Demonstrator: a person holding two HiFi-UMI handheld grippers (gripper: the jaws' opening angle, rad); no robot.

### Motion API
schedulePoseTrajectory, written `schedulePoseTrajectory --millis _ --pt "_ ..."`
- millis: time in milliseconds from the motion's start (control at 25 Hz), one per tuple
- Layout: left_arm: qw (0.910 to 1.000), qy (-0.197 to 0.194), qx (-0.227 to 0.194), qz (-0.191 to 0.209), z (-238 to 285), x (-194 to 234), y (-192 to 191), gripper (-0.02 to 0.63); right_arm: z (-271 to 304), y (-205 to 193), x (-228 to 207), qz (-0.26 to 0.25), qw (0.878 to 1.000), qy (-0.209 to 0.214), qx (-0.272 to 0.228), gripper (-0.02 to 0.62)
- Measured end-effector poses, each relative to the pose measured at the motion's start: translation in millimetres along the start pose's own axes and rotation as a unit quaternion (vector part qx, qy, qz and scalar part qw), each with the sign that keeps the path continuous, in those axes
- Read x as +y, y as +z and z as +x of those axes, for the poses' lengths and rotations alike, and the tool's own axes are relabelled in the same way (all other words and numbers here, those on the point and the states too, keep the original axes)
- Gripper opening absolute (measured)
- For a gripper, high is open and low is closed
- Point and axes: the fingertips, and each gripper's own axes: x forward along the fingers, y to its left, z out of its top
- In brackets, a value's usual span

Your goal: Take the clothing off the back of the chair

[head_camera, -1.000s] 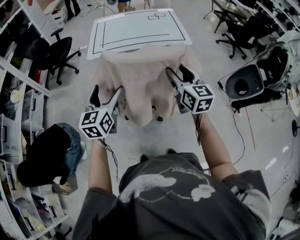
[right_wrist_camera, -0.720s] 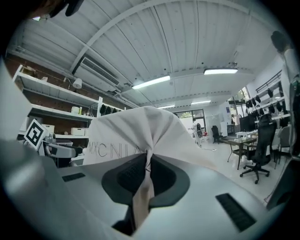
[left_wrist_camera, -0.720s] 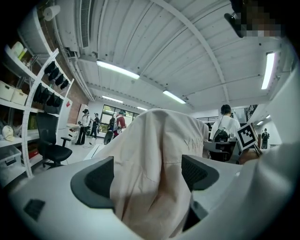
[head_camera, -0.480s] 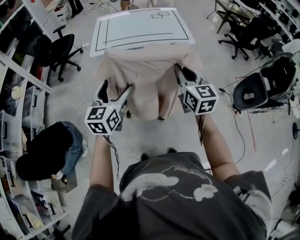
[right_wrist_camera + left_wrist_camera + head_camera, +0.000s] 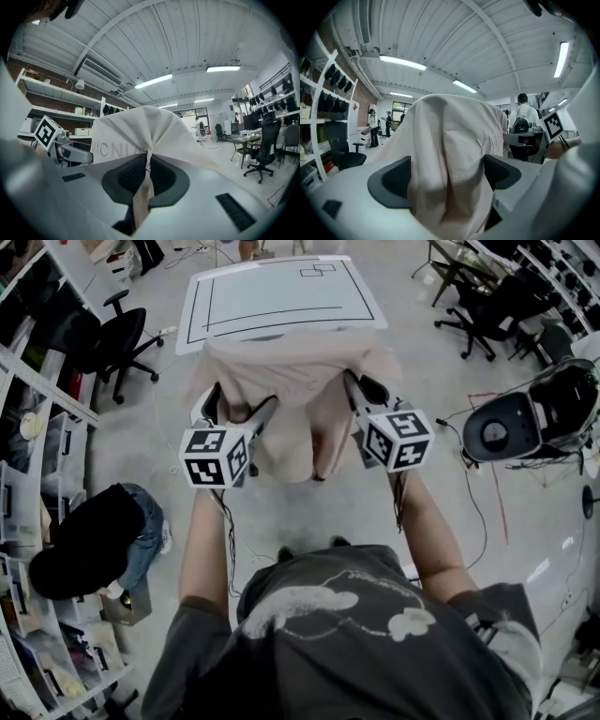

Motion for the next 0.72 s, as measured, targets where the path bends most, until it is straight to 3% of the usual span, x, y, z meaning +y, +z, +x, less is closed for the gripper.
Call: schedulePoseTrajectory --millis 240,440,560,640,720 --pt "0.9995 -0.022 0.023 0.003 4 -6 2 0.435 -3 1 0 -0.002 1.000 0.008 0.001 0.003" --pt "0.9998 -0.002 0.016 0.012 -2 -8 7 0.232 -4 0 1 -0.006 1.000 0.015 0.003 0.003" --pt "0.9998 0.020 0.003 -0.004 -9 0 11 0.129 -7 1 1 -0.006 1.000 0.018 0.004 0.003" --pt "0.9991 0.040 -0.003 -0.011 -15 8 14 0.002 -8 2 1 -0.005 1.000 0.019 0.003 0.003" --pt "0.9990 0.042 -0.004 -0.014 -20 12 15 0.002 -10 1 1 -0.003 1.000 0.021 0.003 0.003"
